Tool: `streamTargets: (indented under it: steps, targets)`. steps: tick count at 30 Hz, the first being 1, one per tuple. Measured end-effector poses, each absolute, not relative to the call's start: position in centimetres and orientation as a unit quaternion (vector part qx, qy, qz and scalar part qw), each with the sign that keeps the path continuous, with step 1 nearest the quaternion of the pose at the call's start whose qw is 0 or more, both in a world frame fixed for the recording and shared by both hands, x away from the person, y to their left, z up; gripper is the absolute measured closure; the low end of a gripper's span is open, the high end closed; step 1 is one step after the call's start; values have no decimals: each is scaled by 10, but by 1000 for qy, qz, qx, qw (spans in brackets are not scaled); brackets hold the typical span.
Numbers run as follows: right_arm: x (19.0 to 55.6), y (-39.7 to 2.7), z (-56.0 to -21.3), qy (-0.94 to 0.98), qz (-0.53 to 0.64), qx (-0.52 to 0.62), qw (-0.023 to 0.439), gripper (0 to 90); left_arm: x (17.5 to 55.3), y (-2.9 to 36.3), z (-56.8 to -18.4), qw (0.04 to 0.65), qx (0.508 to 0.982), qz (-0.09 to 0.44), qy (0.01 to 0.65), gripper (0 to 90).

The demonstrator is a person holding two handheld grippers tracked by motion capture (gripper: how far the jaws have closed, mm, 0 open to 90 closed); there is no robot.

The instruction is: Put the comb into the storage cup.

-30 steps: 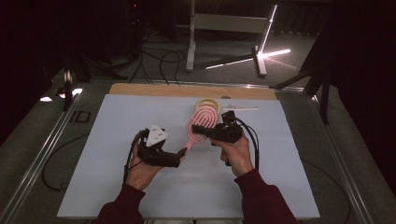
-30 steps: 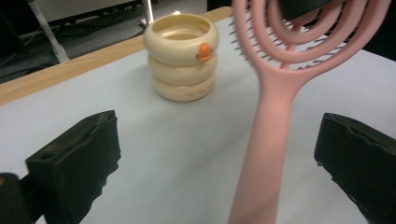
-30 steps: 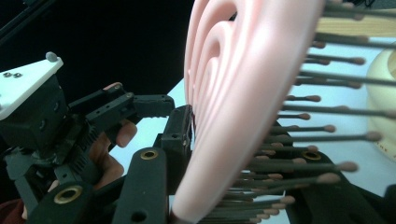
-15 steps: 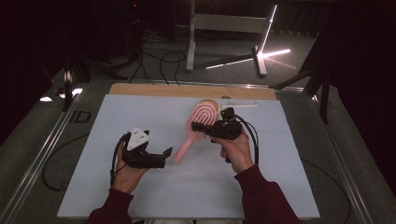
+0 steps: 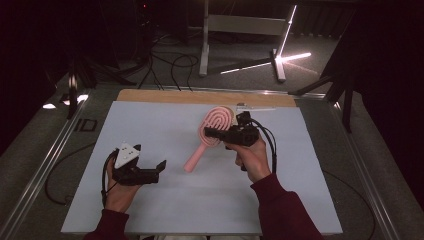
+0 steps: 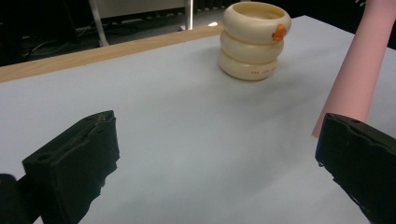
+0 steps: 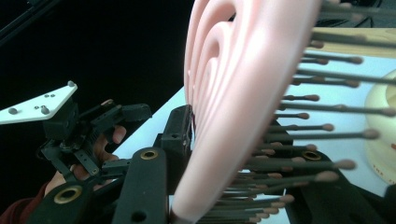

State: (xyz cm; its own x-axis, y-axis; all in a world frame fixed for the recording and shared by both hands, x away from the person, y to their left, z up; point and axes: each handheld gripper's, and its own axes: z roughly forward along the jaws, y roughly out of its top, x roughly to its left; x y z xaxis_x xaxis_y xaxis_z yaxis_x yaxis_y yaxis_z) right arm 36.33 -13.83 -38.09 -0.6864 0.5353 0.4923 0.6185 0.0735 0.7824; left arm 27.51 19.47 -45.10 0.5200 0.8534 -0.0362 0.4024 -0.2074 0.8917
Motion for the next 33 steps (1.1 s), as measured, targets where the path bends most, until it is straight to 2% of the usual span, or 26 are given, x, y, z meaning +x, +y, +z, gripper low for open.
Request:
streamTargets:
  steps: [18, 33]
  targets:
    - [369, -142, -375, -730, -557, -395, 25, 635, 252, 231, -473, 482, 704, 295, 431, 1]
    - [377, -149, -369, -719, -566, -402, 18, 635, 245, 244, -482, 466, 701, 320, 435, 1]
